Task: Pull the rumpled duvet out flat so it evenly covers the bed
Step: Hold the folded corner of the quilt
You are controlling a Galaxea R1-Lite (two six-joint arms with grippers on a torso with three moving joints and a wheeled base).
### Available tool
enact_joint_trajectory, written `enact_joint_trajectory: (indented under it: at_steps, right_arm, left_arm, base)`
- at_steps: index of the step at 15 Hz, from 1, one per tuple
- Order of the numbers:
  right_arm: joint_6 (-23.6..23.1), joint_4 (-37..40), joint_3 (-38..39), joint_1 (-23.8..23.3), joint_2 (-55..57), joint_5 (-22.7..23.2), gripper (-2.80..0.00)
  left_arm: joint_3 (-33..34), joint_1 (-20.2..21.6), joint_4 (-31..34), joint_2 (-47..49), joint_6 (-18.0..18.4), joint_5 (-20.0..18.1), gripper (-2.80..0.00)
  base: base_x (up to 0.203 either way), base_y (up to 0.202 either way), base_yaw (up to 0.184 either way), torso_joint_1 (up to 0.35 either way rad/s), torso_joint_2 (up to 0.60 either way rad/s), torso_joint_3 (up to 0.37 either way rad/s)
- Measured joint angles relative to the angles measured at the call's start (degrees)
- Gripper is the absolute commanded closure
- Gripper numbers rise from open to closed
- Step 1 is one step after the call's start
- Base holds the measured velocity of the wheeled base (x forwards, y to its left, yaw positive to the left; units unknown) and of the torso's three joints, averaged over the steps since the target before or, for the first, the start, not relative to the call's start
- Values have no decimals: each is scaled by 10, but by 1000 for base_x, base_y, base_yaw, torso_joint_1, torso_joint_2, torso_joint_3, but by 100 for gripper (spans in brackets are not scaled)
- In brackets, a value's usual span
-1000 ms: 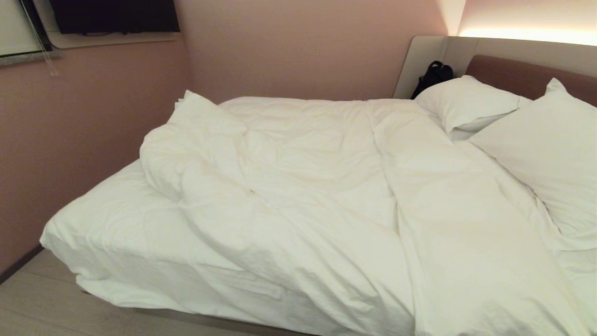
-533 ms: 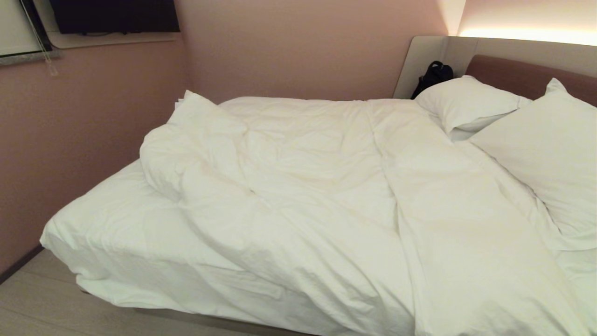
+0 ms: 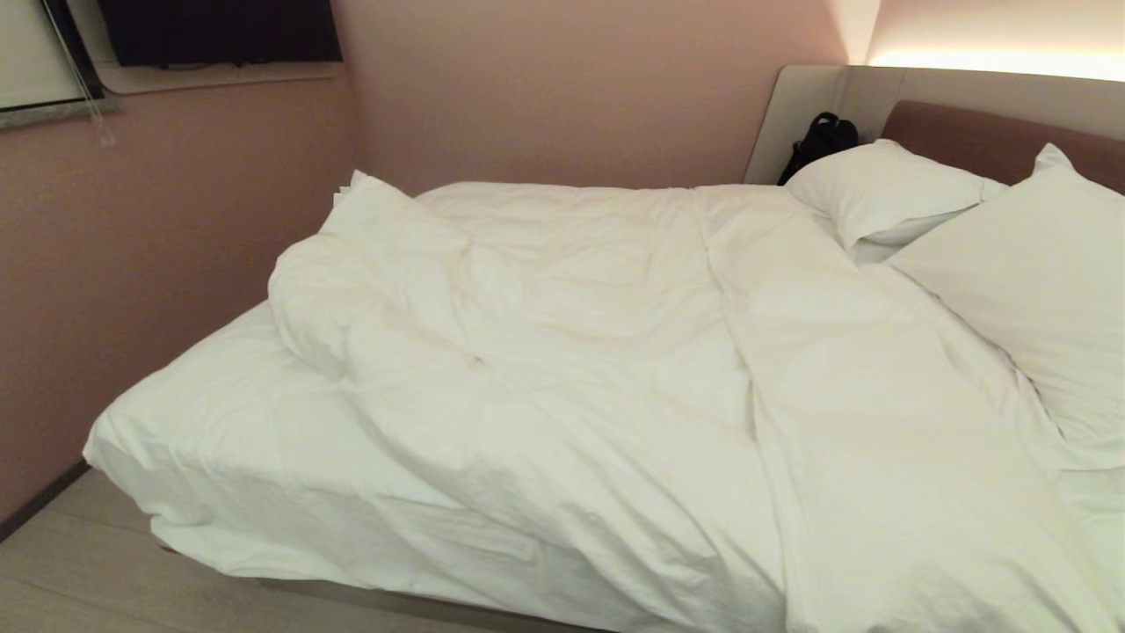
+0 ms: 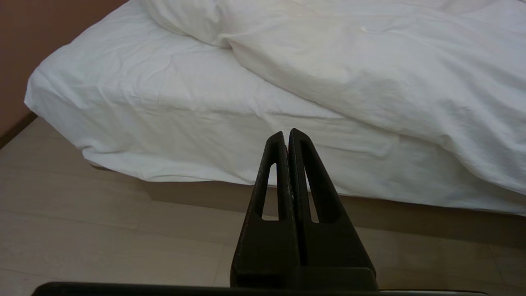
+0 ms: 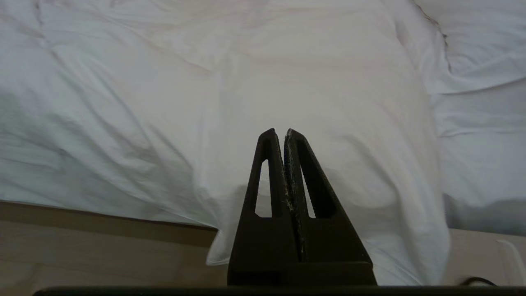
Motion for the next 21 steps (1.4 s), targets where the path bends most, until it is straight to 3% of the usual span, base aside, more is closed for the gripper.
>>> enact_joint_trajectory:
  at_steps: [21]
  right_arm:
    - [0,0,0,0,0,0,0]
  left_arm:
    - [0,0,0,0,1,0,0]
  base:
    - [0,196,0,2,2,2]
